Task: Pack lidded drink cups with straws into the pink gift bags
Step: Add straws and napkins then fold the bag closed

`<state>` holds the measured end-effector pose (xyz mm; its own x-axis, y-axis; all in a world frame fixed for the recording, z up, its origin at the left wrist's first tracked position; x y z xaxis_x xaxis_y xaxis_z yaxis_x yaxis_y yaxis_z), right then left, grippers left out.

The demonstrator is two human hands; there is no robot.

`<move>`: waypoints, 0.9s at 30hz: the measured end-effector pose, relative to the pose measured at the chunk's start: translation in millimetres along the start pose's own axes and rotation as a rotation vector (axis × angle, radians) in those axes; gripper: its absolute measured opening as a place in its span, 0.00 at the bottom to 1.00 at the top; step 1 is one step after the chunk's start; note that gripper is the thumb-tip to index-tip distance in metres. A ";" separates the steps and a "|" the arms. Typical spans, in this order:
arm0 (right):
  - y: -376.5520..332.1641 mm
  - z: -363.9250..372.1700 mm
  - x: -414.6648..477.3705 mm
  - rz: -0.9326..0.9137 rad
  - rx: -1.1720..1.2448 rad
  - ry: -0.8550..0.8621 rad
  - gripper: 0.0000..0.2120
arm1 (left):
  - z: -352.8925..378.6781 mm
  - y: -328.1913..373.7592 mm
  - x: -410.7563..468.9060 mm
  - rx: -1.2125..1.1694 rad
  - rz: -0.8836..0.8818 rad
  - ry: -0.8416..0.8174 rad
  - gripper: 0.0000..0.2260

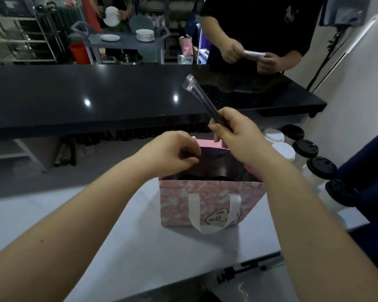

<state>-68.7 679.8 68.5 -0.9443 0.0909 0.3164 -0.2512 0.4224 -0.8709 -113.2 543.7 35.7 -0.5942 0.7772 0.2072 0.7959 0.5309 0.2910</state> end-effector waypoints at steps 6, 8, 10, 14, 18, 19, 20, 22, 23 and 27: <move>37.9 46.5 -16.5 0.120 0.117 -0.230 0.08 | 12.8 -9.9 -10.3 0.149 -0.031 0.013 0.18; 56.3 40.1 -18.9 0.170 0.046 -0.237 0.08 | 10.8 -14.3 -14.0 0.152 -0.055 0.043 0.26; 73.8 29.3 -20.6 0.229 -0.097 -0.258 0.06 | 16.9 -21.2 -18.4 0.129 -0.115 -0.023 0.36; 92.8 16.9 -15.9 0.243 -0.468 -0.269 0.05 | 33.0 -26.1 -24.5 0.018 -0.153 -0.149 0.52; 96.6 28.1 -7.6 0.215 -0.714 -0.314 0.20 | 34.0 -27.0 -29.3 -0.067 -0.155 -0.117 0.53; 94.4 28.9 -6.4 0.207 -0.707 -0.313 0.23 | 33.3 -27.4 -30.5 -0.072 -0.158 -0.107 0.52; 90.9 28.6 -6.0 0.199 -0.680 -0.306 0.25 | 32.0 -27.9 -31.5 -0.073 -0.161 -0.092 0.51; 82.8 24.2 -7.9 0.186 -0.616 -0.283 0.24 | 29.1 -28.8 -32.2 -0.084 -0.167 -0.051 0.50; 78.3 21.0 -9.8 0.178 -0.589 -0.271 0.23 | 27.9 -29.0 -32.1 -0.096 -0.174 -0.030 0.49; 58.1 -3.5 -22.9 0.087 -0.316 -0.155 0.14 | 16.5 -30.5 -33.9 -0.117 -0.211 0.166 0.33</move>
<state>-60.9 705.5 12.1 -0.9863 0.0111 0.1646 -0.1133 0.6796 -0.7248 -115.4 506.7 4.4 -0.7634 0.5832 0.2776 0.6400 0.6249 0.4472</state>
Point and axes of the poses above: each hand's wrist, its own x-axis towards the middle knuckle, its own z-axis out of the palm, y = z × x, the point moved 8 cm from there along x, towards the middle knuckle, and after that the axes turned 13 degrees about x, right-handed, at the moved point
